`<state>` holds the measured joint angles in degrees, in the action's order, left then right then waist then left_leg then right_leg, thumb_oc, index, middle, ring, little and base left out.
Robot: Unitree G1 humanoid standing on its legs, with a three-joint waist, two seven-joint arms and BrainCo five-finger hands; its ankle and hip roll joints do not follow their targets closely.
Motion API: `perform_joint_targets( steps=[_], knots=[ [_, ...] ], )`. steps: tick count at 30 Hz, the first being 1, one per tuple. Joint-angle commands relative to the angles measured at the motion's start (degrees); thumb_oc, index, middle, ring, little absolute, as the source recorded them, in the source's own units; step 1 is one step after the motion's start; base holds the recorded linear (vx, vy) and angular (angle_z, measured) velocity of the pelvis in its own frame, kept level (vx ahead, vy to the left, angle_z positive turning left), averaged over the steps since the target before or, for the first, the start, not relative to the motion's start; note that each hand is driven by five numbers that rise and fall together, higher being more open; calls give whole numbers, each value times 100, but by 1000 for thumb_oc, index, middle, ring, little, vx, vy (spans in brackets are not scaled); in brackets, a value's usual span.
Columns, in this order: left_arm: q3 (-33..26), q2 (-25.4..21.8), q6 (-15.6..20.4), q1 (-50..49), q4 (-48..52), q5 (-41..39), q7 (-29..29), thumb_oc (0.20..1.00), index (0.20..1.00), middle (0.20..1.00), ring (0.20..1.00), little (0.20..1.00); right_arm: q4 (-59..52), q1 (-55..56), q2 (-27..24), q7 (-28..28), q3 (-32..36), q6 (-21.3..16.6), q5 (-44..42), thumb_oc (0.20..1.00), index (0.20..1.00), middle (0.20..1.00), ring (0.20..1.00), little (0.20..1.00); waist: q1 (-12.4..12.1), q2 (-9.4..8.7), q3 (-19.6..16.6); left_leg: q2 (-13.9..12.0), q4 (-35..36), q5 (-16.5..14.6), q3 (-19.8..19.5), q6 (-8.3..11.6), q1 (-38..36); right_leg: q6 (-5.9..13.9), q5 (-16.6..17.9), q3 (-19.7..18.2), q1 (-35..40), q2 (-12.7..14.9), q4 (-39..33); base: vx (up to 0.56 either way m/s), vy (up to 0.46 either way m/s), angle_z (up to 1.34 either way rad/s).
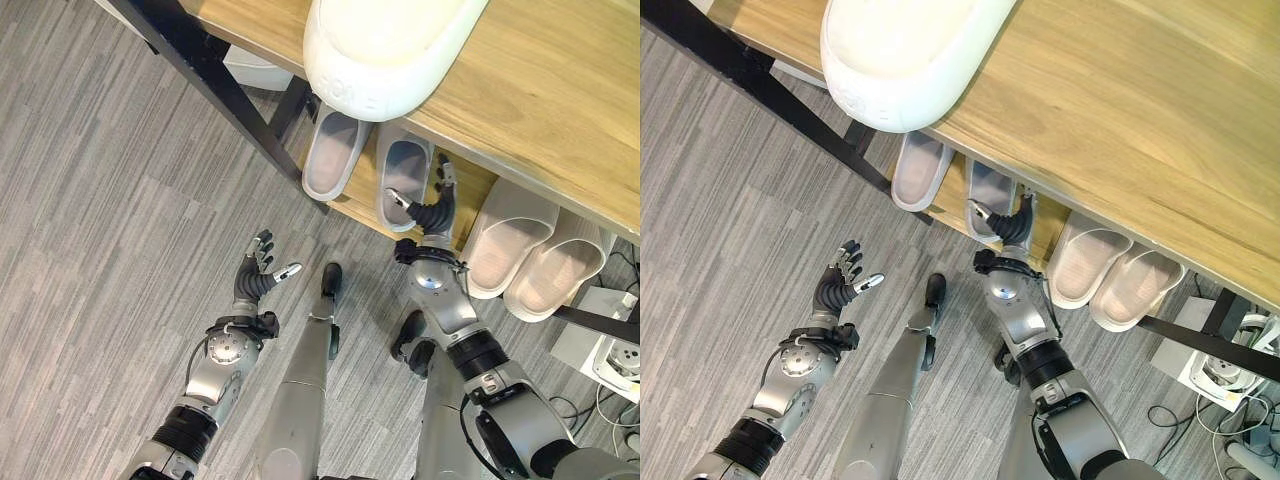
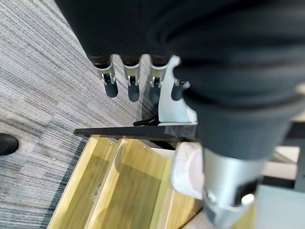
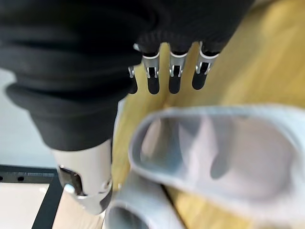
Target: Arrange the slippers neatly on the shoe rack.
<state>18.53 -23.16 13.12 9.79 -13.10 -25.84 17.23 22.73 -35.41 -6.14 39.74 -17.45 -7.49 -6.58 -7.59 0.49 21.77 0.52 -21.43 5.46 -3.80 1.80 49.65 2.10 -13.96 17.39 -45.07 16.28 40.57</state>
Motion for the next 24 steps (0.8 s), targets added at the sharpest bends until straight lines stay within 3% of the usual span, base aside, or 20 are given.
perform_joint_targets(
  steps=[1, 6, 15, 24],
  knots=[
    [95, -72, 158, 179, 181, 174, 134, 1000, 1000, 1000, 1000, 1000, -83, -362, -143, -175, 106, -509, -573, 1000, 1000, 1000, 1000, 1000, -233, 99, 152, -116, -179, -1095, -340, 62, -346, 433, 171, -13, 463, 139, -718, 0, 0, 0],
    [237, -91, 97, 263, 42, 144, 118, 1000, 1000, 1000, 1000, 1000, 261, -615, 208, -519, -4, -930, -2184, 1000, 1000, 1000, 1000, 1000, -349, 151, 202, -99, -177, -1075, -355, 75, -370, 433, 184, 6, 468, 162, -673, 0, 0, 0],
    [317, -87, 83, 380, -95, 146, 42, 1000, 1000, 1000, 1000, 1000, 232, -640, 159, -836, -86, -1020, -2715, 1000, 1000, 1000, 1000, 1000, -393, 151, 306, -96, -96, -1044, -338, 89, -502, 448, 233, 15, 601, 167, -746, 0, 0, 0],
    [399, -61, -43, 427, -288, 31, -255, 1000, 1000, 1000, 1000, 1000, 540, -583, 652, -1875, -173, -1249, -5044, 1000, 1000, 1000, 1000, 1000, -485, 126, 279, -126, 32, -1023, -304, 141, -778, 464, 296, 14, 843, 138, -886, 4, -11, 2]
  ],
)
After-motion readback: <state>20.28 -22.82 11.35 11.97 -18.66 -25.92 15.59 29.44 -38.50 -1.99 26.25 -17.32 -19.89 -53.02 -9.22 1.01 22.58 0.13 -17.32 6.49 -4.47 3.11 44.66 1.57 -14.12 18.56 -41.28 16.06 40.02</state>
